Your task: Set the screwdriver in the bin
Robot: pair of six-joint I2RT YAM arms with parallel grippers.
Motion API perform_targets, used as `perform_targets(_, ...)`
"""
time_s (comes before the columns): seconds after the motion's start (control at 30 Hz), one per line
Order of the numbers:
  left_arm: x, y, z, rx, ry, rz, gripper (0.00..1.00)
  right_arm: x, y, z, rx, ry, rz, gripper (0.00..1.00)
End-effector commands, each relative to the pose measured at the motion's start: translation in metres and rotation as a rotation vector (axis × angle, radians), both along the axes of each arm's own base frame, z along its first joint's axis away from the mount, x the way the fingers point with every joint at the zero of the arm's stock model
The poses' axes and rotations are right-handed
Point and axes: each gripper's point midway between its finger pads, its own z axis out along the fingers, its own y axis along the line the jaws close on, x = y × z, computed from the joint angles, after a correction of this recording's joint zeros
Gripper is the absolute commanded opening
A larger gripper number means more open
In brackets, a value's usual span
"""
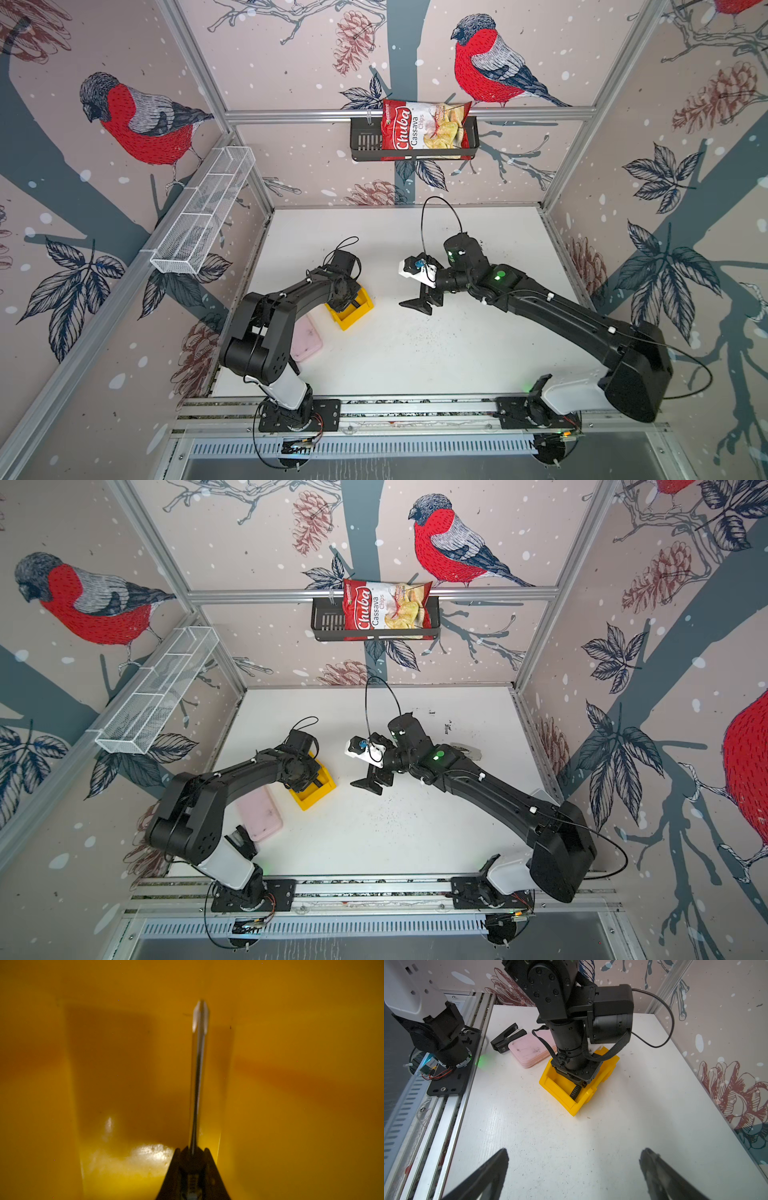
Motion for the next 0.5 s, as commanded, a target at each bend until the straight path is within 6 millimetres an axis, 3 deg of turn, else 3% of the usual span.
perform_targets(0.0,-0.004,0.003,-0.001,0.014,0.023,-0.012,0.03,0.002,-0.001,-0.002,-0.003,0.004,-0.011,1.00)
perform_targets(0.2,-0.010,0.010,0.003,0.041,0.025,0.002,0.24,0.012,-0.008,-0.001,-0.007,0.007,-0.063,0.99)
perform_targets(0.3,-0.009,0.013,0.013,0.048,0.000,0.016,0.37,0.017,-0.015,0.000,0.002,0.006,-0.090,1.00)
perform_targets(0.47,0.000,0.013,0.037,0.056,-0.053,0.012,0.47,0.022,-0.023,-0.001,0.003,0.007,-0.119,1.00)
